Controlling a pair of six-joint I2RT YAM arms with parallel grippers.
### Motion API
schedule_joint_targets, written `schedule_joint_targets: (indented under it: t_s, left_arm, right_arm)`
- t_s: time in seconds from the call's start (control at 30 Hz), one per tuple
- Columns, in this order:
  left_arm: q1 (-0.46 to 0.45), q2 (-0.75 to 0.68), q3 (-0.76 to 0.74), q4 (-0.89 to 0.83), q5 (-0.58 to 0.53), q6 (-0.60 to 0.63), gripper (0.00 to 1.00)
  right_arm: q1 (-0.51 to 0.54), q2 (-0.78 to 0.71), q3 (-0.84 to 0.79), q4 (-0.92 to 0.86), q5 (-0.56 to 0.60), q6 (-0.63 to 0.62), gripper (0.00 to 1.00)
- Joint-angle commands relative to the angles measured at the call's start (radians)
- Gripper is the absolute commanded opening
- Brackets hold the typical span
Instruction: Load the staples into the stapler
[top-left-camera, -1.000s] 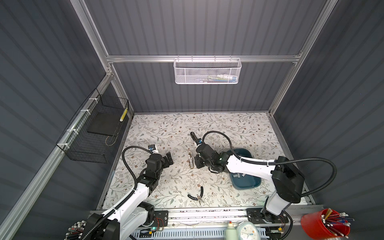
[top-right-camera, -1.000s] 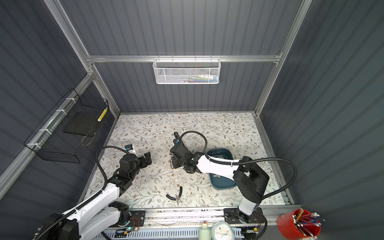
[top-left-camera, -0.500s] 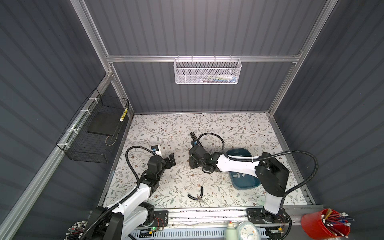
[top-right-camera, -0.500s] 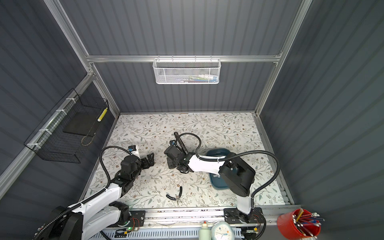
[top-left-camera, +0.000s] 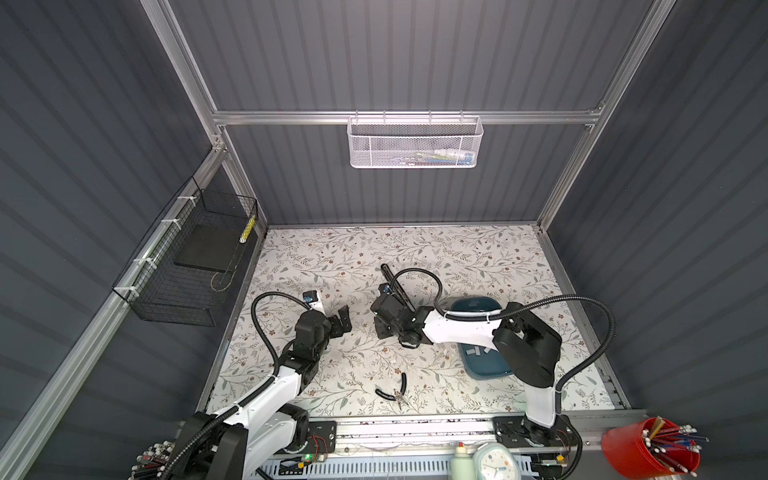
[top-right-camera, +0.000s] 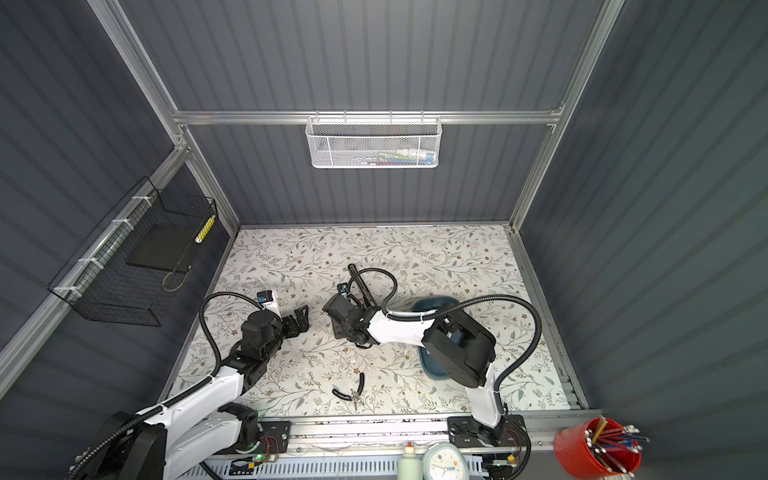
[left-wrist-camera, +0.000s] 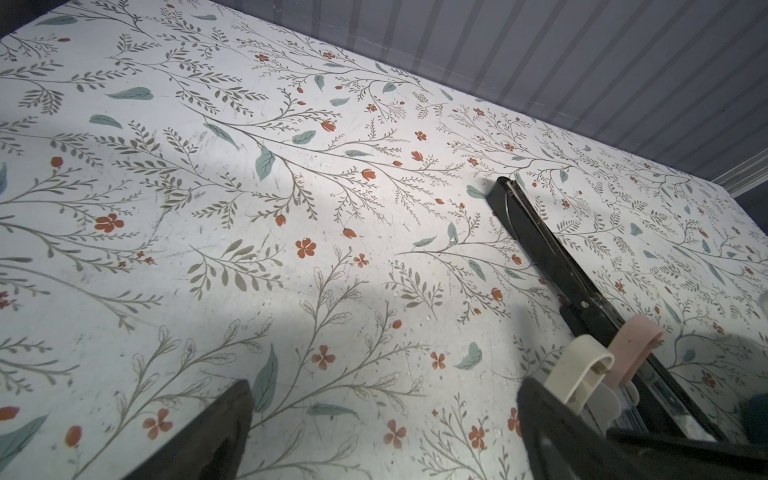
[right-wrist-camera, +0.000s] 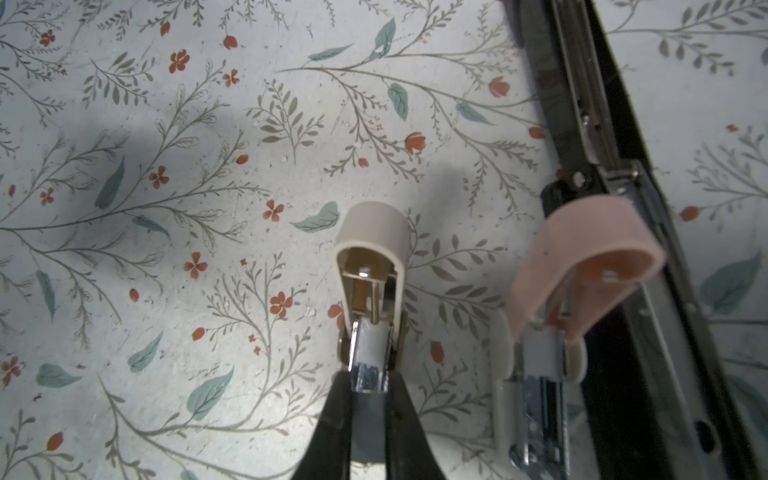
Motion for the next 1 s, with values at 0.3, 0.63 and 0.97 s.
schedule_joint_targets:
  t_s: [0.3,0.63,0.97]
  left_arm:
    - [0.003,-0.008,-0.013,0.027,0.005,0.015,0.99]
    - [0.003,-0.006,-0.012,0.027,0.006,0.012,0.99]
    - [0.003,-0.005,-0.013,0.029,0.008,0.014,0.99]
  right_arm:
    - [0.018,0.026,0.041,-0.005,0.03,0.03,0.07]
    - [0.021,0.045,0.056,-0.018,0.036,0.045,0.07]
    - [0.022,0.056,0.051,-0.015,0.033,0.053,0.07]
